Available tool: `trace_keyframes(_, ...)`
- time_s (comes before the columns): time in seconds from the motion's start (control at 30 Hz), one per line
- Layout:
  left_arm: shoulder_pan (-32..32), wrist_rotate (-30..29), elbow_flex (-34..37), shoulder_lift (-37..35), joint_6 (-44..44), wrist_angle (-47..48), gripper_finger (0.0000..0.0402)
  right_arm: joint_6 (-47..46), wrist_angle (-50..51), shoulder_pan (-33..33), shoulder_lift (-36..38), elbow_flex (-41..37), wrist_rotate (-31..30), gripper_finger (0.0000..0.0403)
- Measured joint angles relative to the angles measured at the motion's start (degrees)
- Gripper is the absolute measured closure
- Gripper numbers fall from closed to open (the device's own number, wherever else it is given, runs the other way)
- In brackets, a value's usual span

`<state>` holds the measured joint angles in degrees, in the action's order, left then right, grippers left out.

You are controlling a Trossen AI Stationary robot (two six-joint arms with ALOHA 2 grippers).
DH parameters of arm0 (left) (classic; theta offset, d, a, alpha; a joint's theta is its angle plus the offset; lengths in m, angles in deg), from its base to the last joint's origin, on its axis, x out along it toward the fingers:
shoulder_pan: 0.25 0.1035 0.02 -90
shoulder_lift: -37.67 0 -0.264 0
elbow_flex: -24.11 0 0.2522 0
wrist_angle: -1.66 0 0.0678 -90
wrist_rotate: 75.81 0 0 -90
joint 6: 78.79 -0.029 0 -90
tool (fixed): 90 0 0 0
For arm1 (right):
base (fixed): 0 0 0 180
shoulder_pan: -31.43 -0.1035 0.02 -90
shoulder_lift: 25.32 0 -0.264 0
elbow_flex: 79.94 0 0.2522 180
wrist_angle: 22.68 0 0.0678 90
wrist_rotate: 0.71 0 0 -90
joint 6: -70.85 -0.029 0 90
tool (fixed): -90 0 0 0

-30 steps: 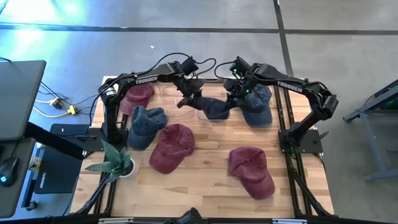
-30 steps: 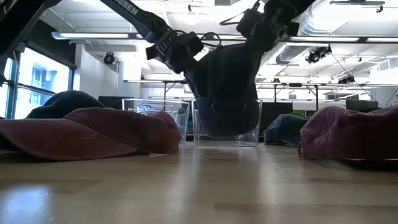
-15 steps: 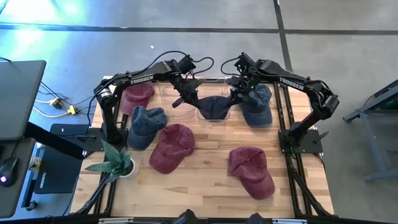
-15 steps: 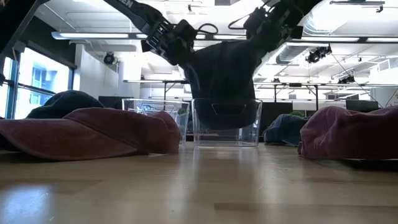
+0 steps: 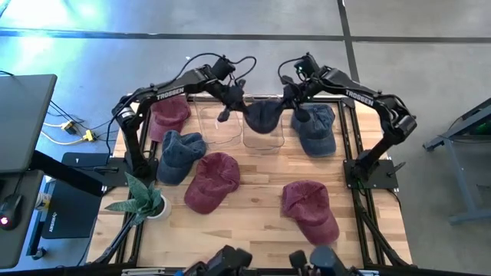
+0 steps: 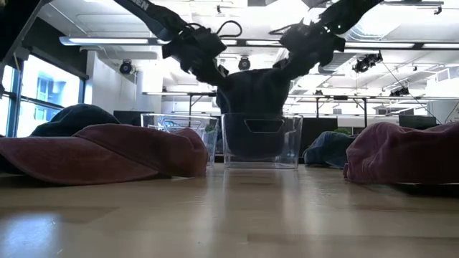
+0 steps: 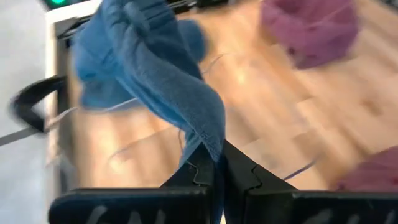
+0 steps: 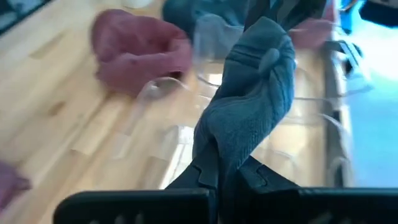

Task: Pick & Place hat
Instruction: Put the bottom blue cap into the right bin

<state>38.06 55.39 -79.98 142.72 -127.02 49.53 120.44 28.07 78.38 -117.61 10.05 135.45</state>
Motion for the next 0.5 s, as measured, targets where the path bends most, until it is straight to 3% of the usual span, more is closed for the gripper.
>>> trace_keyframes(0.17,1.7,-4.0,0.0,0.0,0.5,-5.0,0.0397,0.0,-4.2,1.9,-1.2,0.0,-0.9,0.0398)
trace_keyframes(0.5,3.8,-4.8,0.0,0.0,3.5,-7.1,0.0397,0.0,-8.2,3.6,-1.6,-2.8,-4.5,0.038)
